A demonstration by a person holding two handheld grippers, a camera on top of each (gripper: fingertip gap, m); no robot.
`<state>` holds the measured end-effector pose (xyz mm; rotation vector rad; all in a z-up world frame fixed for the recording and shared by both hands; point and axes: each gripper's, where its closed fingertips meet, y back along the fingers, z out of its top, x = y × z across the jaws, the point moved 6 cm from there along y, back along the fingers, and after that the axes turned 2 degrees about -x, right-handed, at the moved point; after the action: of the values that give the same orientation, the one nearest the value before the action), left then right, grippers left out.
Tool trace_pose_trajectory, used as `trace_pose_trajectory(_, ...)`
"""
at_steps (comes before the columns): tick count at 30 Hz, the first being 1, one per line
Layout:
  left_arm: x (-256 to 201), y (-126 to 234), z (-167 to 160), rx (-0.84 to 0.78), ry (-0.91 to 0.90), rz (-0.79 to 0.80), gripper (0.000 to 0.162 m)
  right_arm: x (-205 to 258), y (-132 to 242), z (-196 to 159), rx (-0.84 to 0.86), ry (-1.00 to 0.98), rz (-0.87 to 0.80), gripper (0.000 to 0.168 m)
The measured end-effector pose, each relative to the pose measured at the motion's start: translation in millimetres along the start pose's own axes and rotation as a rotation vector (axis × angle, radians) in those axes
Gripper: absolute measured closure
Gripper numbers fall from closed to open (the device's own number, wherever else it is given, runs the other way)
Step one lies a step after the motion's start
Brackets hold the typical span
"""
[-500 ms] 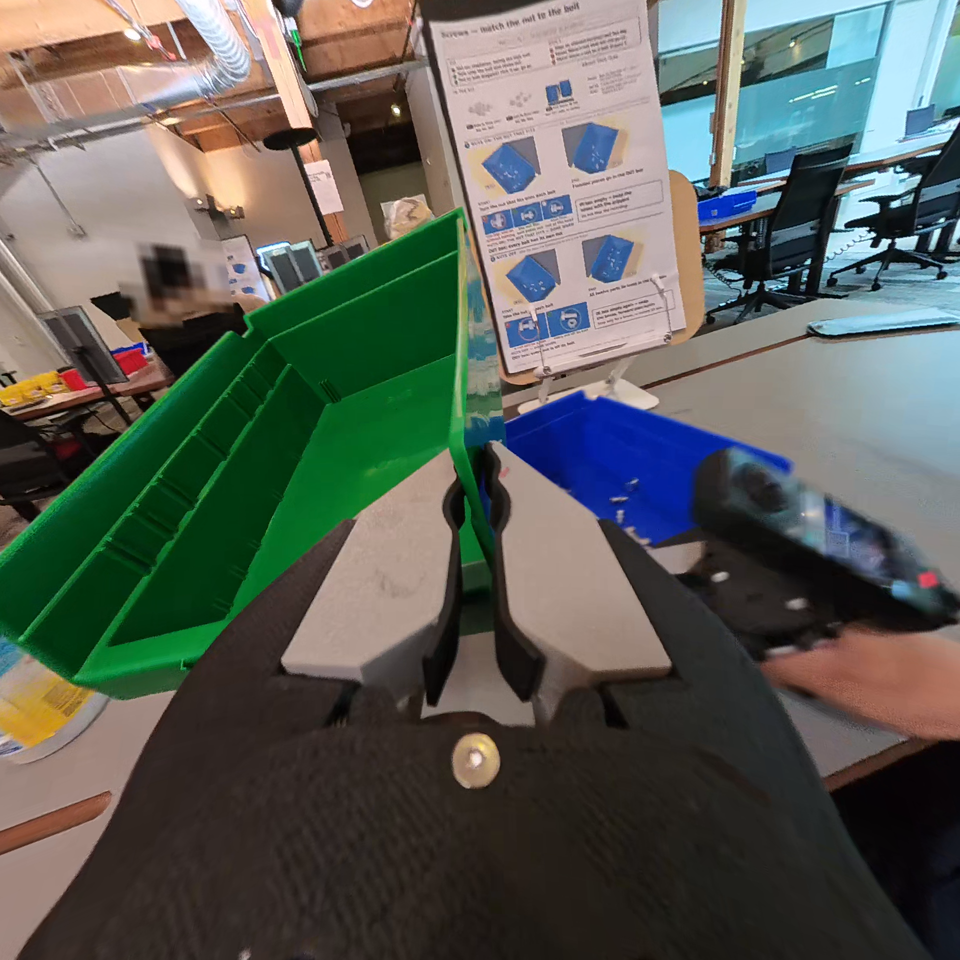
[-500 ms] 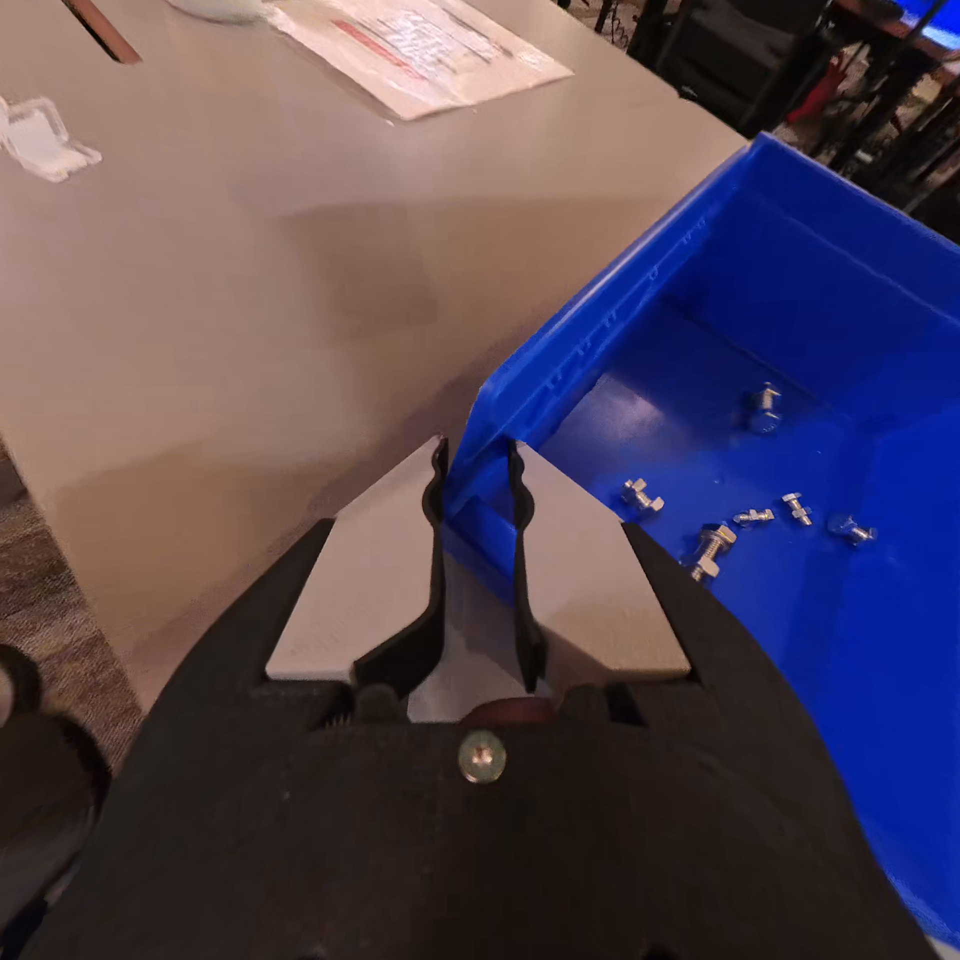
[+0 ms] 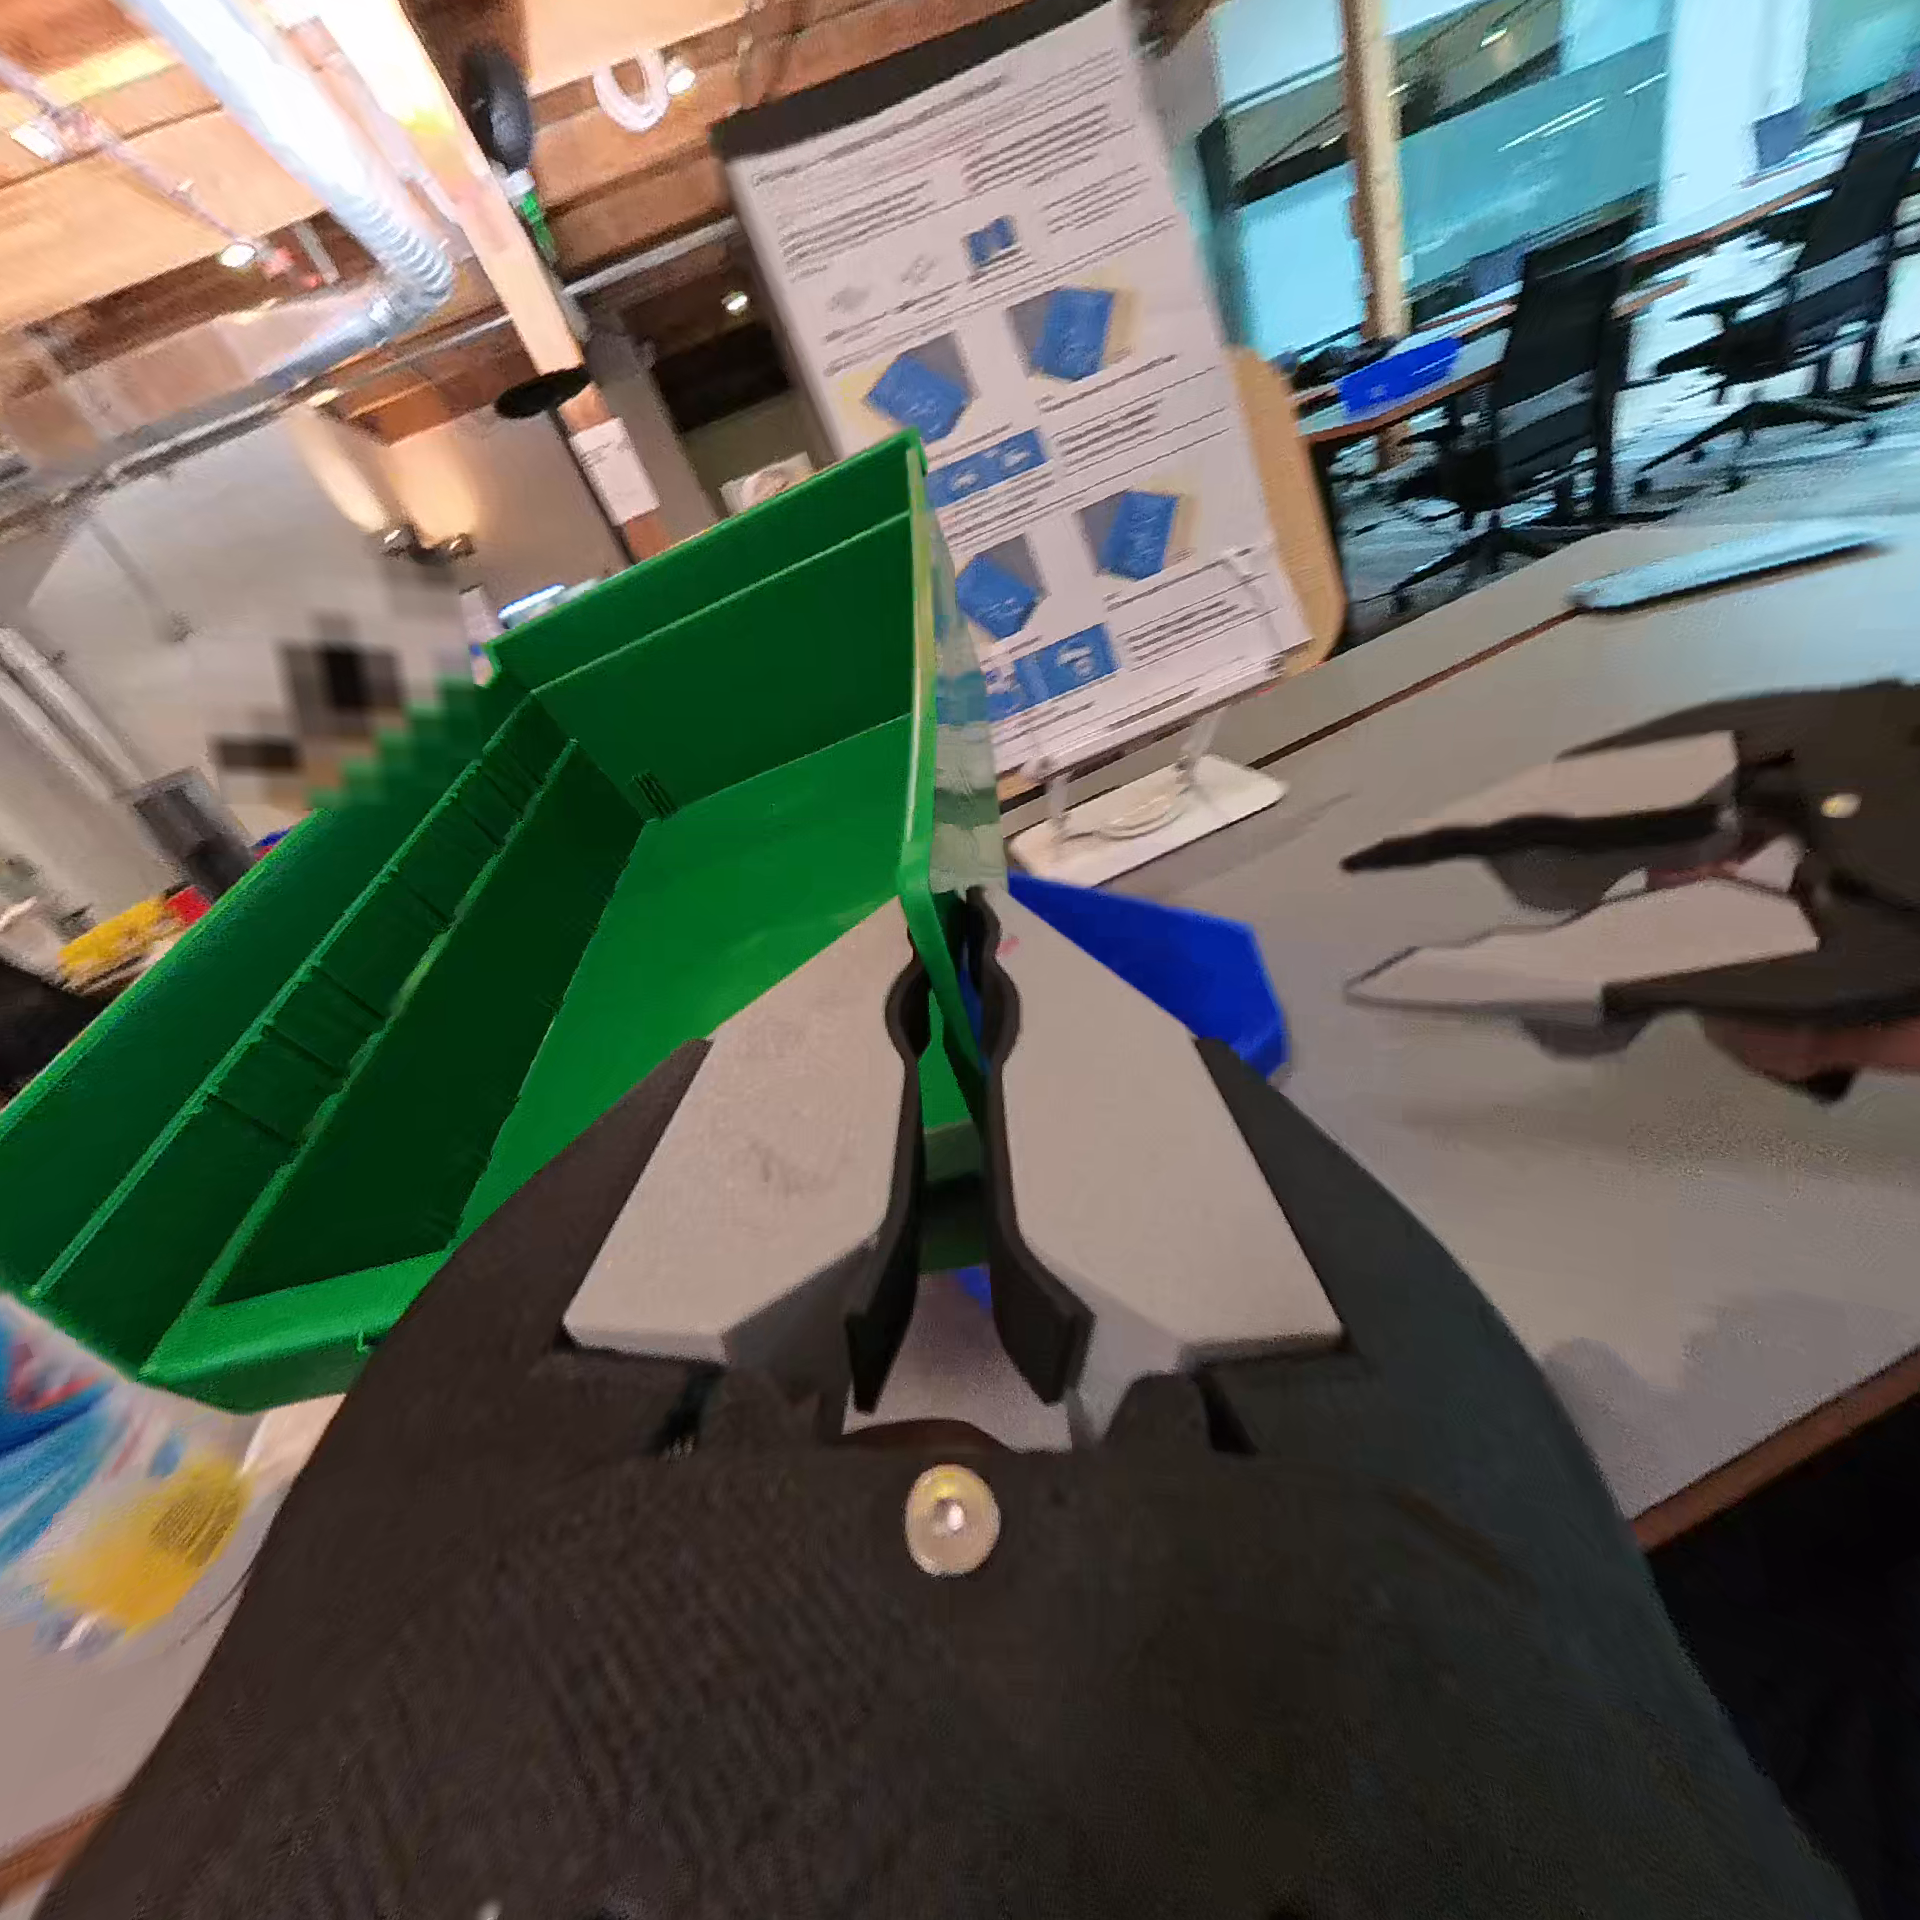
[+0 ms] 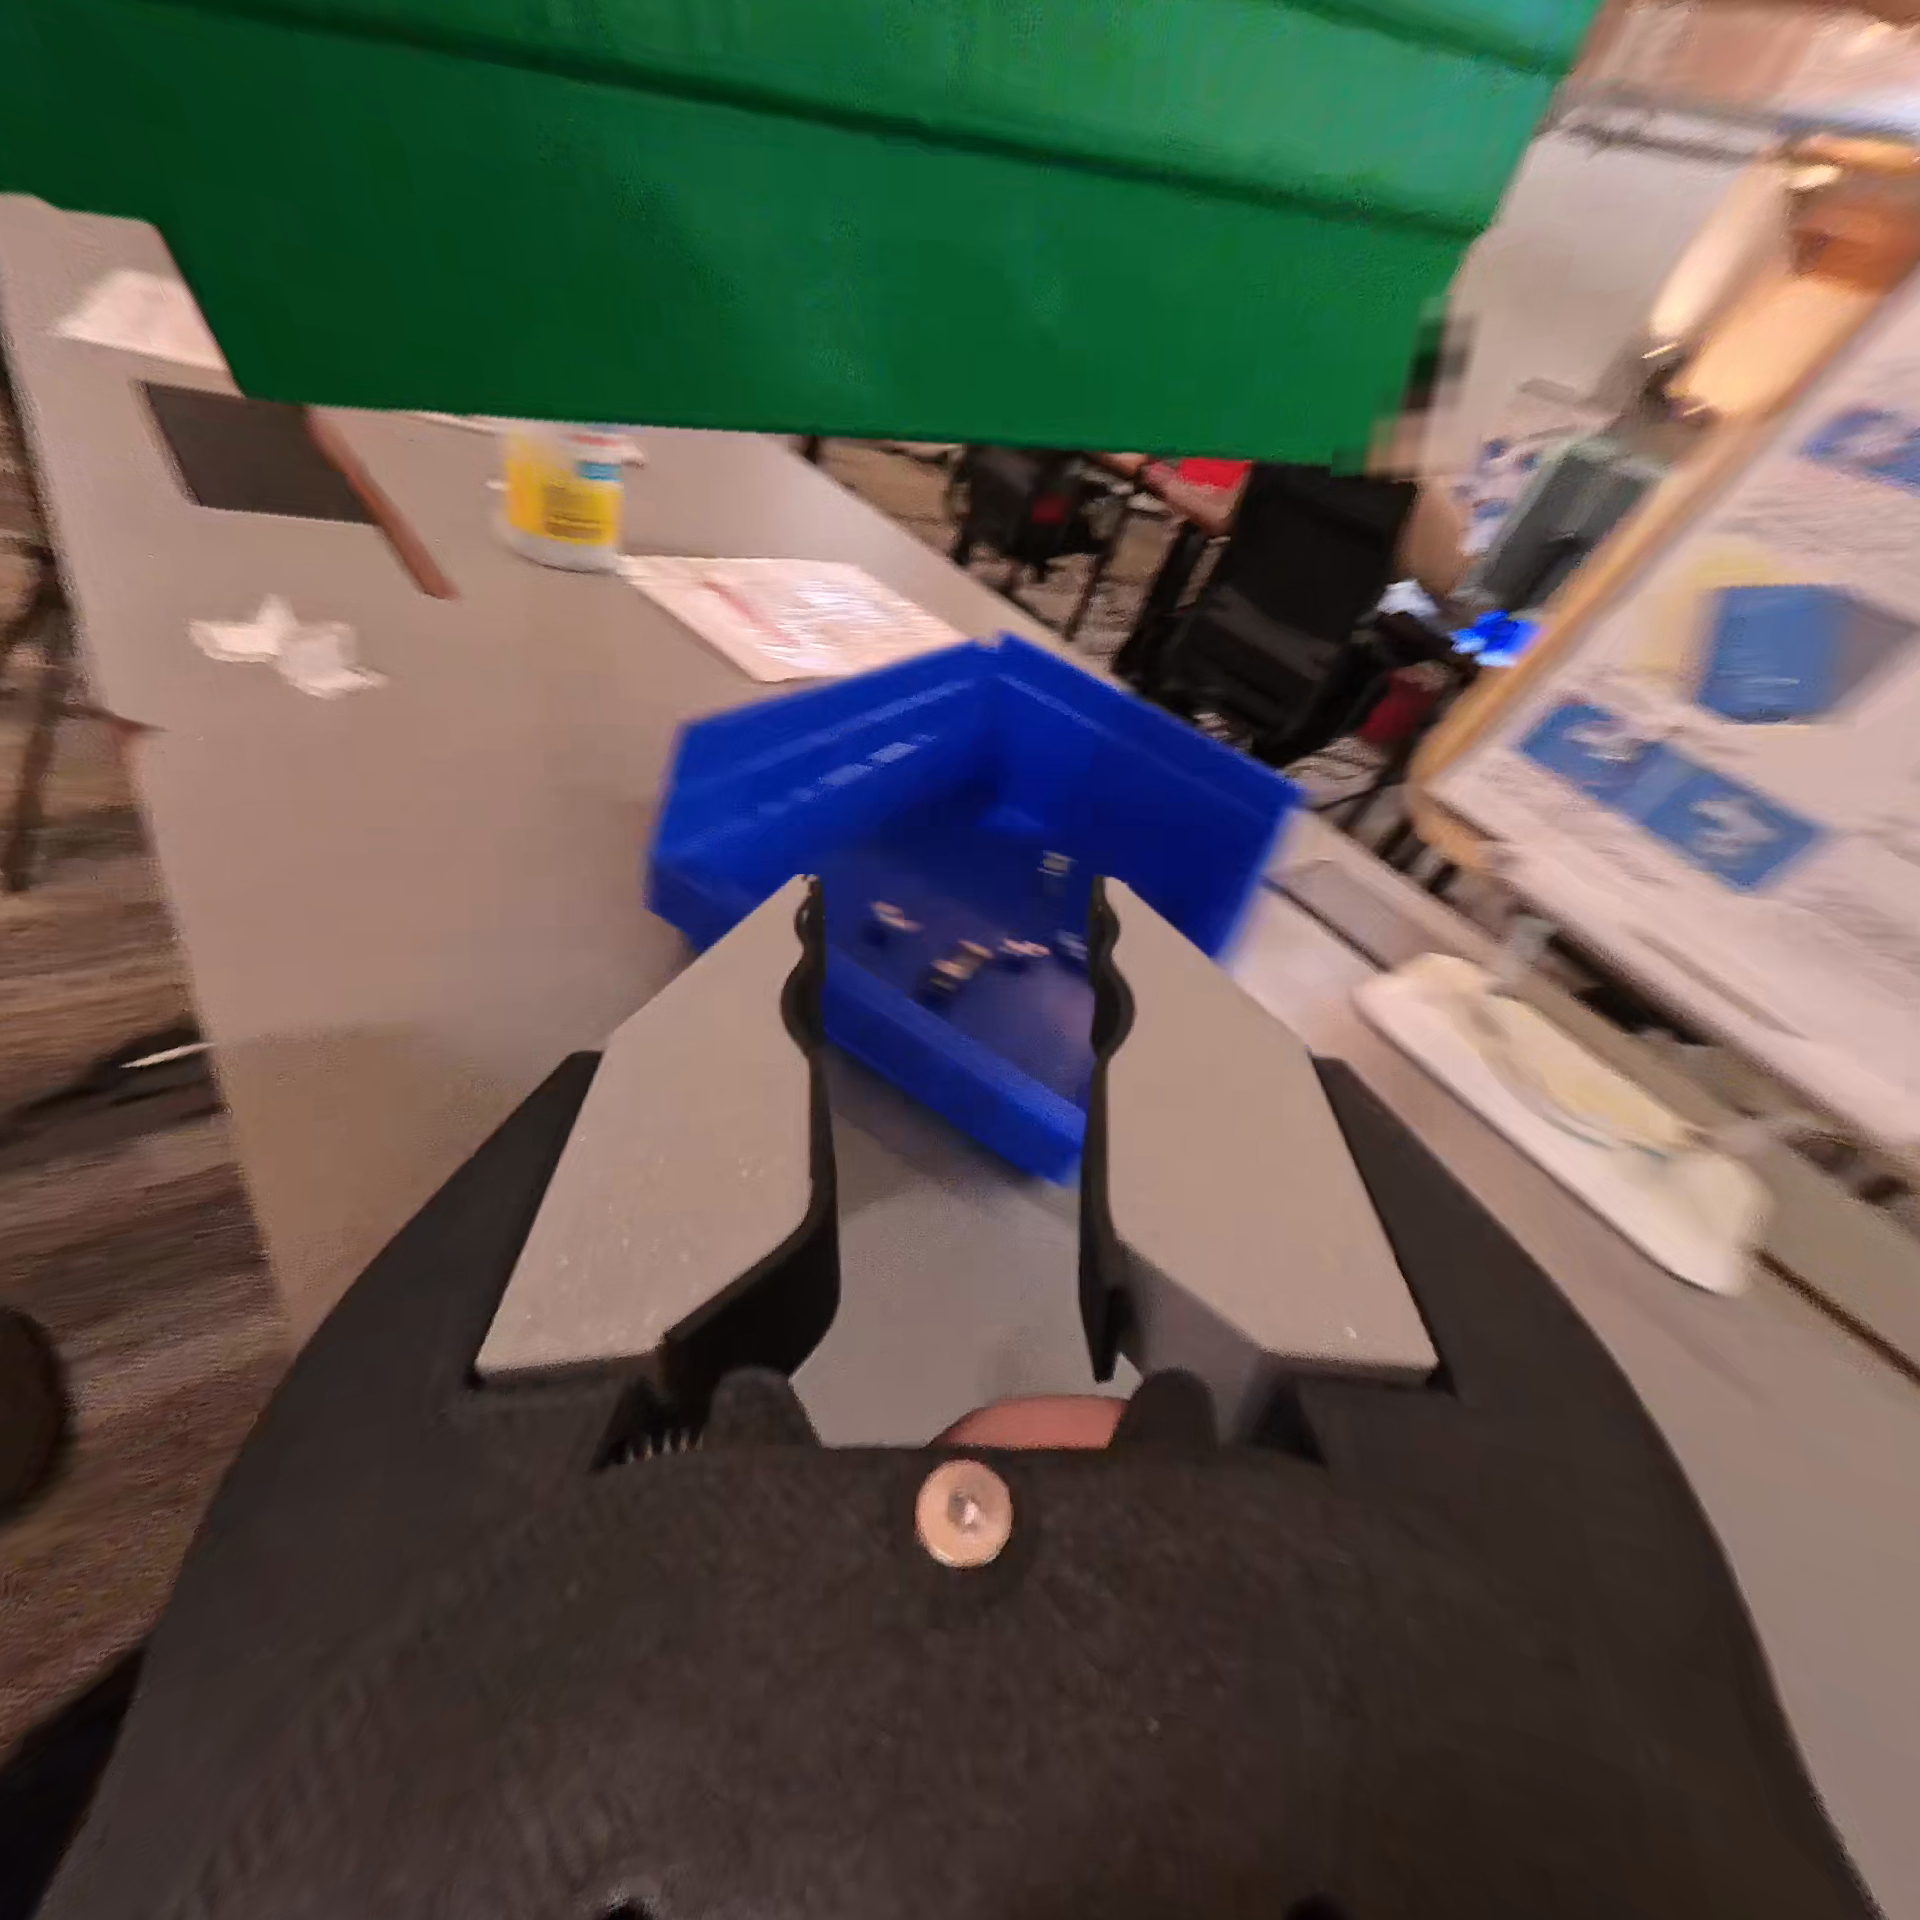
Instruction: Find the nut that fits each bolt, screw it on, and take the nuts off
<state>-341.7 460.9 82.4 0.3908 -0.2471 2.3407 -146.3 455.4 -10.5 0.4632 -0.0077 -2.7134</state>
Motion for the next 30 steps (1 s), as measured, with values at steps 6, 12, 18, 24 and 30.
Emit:
trace_pose_trajectory(6,-110.3,-55.1,35.7,-0.084,-0.061,-0.288,0.160,-127.3,140.0,-39.2,0.079,0.083,-0.268,0.112)
trace_pose_trajectory(12,-252.0,-127.2,36.0,-0.106,-0.042,-0.559,0.160,-208.6,248.4,-80.7,0.181,-0.040,-0.493,0.112)
trace_pose_trajectory(18,-365.1,-195.7,-2.2,-0.033,-0.020,-0.678,0.159,-221.9,293.2,-106.7,0.177,-0.193,-0.510,0.112)
trace_pose_trajectory(24,-443.7,-235.1,-34.6,0.061,0.033,-0.723,0.160,-231.8,291.5,-125.8,0.219,-0.224,-0.527,0.113)
trace_pose_trajectory(30,-450.7,-215.1,-22.4,0.103,0.143,-0.903,0.114,-229.4,280.7,-127.1,0.229,-0.301,-0.487,0.110)
